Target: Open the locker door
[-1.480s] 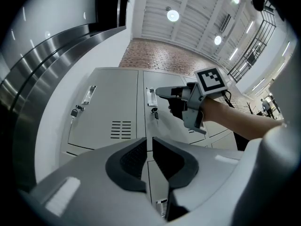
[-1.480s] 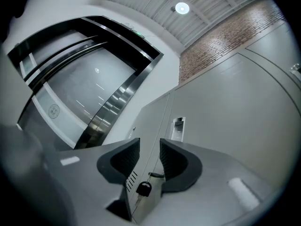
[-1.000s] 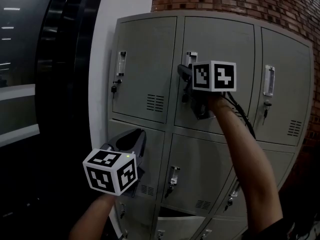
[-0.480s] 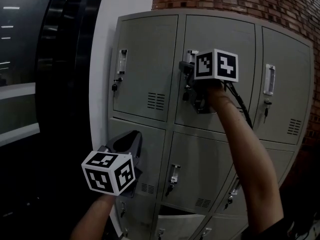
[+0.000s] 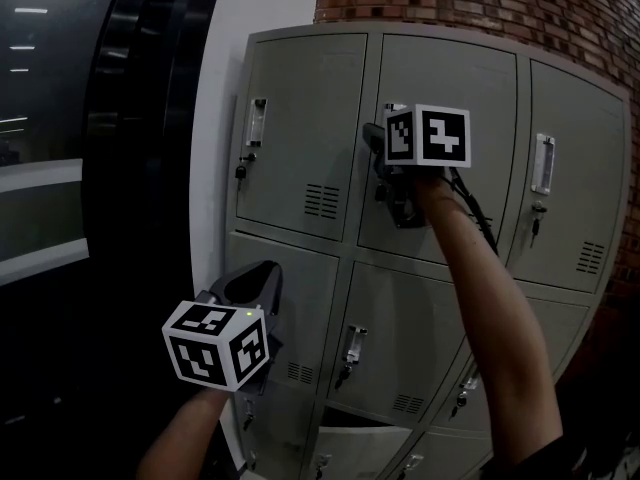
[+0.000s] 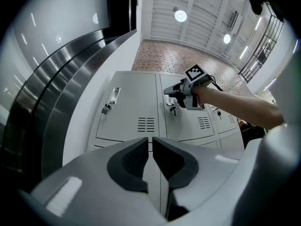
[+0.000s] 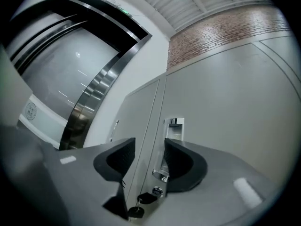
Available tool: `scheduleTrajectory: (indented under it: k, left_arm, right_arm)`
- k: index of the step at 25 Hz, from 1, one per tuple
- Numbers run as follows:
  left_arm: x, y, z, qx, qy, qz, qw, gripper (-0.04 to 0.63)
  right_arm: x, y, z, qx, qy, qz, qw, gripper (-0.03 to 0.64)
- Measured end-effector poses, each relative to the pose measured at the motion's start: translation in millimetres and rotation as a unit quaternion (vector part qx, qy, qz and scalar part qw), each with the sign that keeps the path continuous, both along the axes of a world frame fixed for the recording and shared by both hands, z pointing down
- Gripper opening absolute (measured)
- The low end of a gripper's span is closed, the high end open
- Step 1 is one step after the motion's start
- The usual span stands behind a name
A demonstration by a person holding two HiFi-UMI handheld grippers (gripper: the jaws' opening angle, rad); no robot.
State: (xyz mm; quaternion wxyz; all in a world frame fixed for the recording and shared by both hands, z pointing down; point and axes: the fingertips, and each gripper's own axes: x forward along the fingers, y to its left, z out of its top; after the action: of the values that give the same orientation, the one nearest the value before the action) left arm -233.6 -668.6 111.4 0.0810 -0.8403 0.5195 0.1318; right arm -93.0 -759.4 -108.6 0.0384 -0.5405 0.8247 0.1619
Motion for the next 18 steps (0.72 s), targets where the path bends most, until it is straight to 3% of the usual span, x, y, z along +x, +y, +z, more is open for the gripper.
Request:
scheduleTrajectory:
  k: [7,11,18]
  left_arm:
    - [-7.0,3.7,3.2,-0.003,0.002,-0.006,1.0,0.005]
    - [-6.5,1.8,7.0,-0.008,0.005,-0.003,1.0,0.005]
    - [12.0,5.9,5.8,-0.006,0.007,0.009,0.9999,0.005]
  right_arm:
    - [4.7,-13.7,7.4,-0.018,-0.014,0.02,1.0,0.171]
    - [13.4,-13.1,5.9,-0.024,-0.036,0.02,0.999,0.084]
    - [8.1,16.2,5.2,-0.01,-0.022,-0.011,1.0,0.055]
